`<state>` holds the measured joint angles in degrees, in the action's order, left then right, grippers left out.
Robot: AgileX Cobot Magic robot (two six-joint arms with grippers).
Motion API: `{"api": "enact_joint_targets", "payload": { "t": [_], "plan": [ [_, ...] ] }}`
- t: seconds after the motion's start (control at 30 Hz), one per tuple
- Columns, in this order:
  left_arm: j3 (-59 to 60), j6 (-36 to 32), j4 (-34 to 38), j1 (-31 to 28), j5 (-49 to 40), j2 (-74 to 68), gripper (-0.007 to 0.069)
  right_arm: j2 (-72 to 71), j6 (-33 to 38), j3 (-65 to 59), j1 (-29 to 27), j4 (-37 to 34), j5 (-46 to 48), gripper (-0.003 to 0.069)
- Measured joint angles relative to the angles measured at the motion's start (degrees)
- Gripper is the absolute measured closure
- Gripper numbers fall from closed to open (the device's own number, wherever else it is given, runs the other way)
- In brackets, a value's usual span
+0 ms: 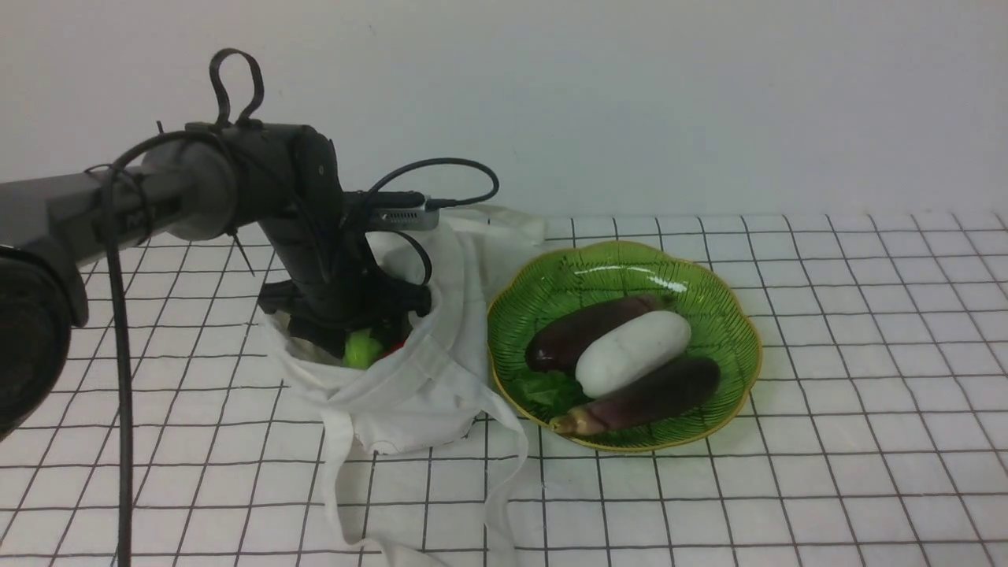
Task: Take vegetables from bag on white checkered tablecloth place on plate.
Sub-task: 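Reach into the cloth bag and grasp the green cucumber with the left gripper, then place the green vegetable from the bag onto the plate with the left gripper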
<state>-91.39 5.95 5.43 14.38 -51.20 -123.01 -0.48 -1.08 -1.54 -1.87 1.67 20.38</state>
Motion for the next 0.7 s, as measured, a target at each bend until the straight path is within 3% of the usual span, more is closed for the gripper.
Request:
{"api": "enact_joint_targets", "payload": {
  "t": [0.2, 0.47, 0.7],
  "plan": [
    [-0.3, -0.4, -2.5, 0.1, -3.9, 0.8, 0.0251, 0.0, 0.0, 0.0, 0.0, 0.0, 0.0, 0.0676],
    [-2.8, -4.4, -5.0, 0.1, -17.9, 9.1, 0.0251, 0.0, 0.1, 0.0, 0.0, 0.0, 0.0, 0.0676],
    [2.3, -7.7, -3.2, 0.1, -18.1, 12.2, 0.0251, 0.0, 0.1, 0.0, 0.0, 0.0, 0.0, 0.0676]
  ]
}}
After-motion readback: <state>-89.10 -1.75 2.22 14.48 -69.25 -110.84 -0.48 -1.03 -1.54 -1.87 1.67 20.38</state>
